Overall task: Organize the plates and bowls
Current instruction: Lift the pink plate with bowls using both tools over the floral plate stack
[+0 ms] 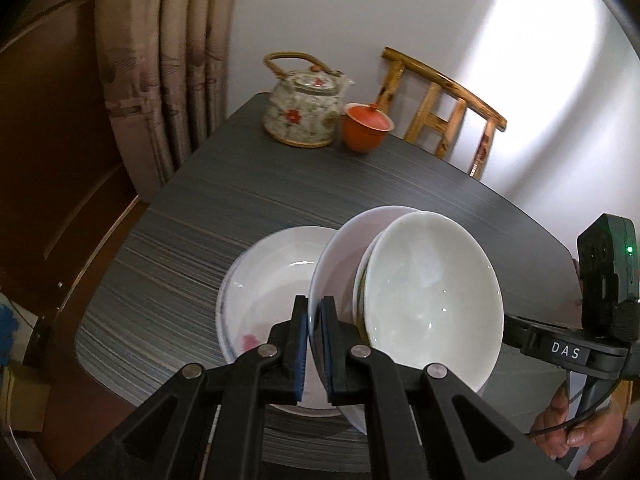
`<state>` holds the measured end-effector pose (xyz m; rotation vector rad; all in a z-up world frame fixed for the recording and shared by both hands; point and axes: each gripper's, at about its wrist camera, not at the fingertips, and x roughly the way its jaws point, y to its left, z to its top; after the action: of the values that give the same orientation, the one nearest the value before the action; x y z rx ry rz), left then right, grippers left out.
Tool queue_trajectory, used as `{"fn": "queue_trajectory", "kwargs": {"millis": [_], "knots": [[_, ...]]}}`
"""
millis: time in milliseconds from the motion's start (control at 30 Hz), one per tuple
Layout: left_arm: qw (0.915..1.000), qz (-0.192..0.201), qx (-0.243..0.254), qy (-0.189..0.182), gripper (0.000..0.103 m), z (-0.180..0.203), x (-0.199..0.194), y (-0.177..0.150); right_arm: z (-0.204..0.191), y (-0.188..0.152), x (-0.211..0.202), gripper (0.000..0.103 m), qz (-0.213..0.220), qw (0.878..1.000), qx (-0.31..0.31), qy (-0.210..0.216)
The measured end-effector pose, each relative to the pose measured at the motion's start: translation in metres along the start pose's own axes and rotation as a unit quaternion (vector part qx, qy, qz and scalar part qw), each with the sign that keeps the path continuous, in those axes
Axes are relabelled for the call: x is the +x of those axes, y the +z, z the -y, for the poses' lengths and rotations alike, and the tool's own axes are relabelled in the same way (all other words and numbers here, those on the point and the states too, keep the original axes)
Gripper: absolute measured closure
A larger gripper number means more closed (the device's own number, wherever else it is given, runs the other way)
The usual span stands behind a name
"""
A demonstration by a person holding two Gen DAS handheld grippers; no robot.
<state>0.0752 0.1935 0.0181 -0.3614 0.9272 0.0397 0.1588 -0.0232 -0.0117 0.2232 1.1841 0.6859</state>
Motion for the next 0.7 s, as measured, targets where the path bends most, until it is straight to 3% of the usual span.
{"fn": "queue_trajectory", "kwargs": {"millis": [700], "knots": [[0.9993, -0.021, -0.031, 0.003, 0.099, -0.041, 0.033, -0.004, -0.012, 0.019, 0.059, 0.093, -0.036, 0.999, 0.001, -0.005]]}}
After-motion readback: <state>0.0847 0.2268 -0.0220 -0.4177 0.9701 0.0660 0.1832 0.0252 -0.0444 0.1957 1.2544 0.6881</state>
